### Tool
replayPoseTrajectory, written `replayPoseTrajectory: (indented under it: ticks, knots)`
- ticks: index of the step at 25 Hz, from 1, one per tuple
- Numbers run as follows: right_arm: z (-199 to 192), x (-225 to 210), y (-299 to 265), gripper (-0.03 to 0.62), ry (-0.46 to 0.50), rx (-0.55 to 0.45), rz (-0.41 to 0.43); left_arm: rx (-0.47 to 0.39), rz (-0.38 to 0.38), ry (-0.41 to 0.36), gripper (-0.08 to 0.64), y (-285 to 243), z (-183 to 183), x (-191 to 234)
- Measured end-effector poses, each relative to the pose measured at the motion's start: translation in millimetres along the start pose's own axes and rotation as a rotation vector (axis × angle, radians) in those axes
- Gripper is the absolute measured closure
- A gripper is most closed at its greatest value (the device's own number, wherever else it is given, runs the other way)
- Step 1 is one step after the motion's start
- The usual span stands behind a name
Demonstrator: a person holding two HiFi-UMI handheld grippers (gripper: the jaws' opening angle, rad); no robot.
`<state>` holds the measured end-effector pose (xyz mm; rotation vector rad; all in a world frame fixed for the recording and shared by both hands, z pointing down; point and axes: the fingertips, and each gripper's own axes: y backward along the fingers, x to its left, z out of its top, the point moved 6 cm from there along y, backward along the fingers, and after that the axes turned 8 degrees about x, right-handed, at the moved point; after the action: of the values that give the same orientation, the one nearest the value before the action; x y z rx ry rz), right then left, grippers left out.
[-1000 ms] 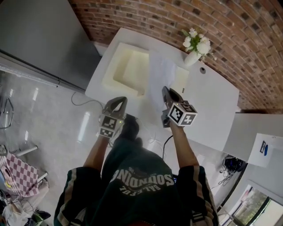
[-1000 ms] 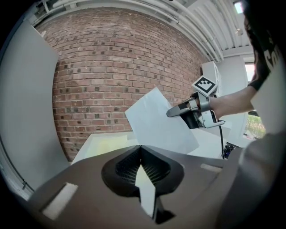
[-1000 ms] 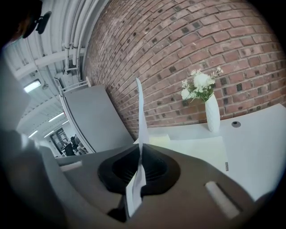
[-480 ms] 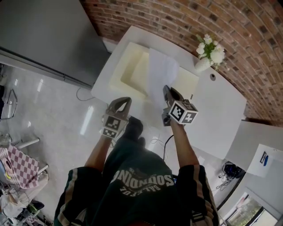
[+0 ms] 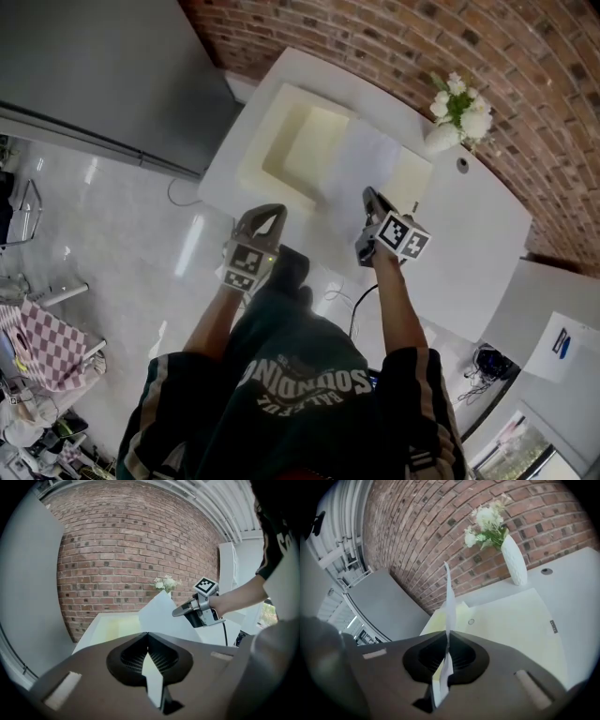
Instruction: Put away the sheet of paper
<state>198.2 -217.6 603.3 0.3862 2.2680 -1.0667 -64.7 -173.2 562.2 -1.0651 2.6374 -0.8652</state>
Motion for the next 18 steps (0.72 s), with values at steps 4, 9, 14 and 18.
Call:
replayPoseTrajectory:
  ticks: [4,9,14,18]
  knots:
    - [-5.1,-20.4,-3.3,0.592,-0.079,0.013,-0.002,0.011,-0.004,0.004,0.551,-5.9,-1.5,0.5]
    - [-10.1,-36.6,-8.2,0.592,-0.126,0.038,-0.006,0.020,-0.010,0.010,0.551,-10.4,-2.4,-0.7]
    - [-9.9,-46.9,-16.4,0.591,-0.171,0.042,-0.002,0.024,-0.008,0.019,0.550,-10.8,-5.4,1.9]
    - [-7.0,-53.7,-26.0,0.592,-0.229,0.036,0.012,0.033,-0.008,0.030,0.551,-11.4,-9.3,7.2]
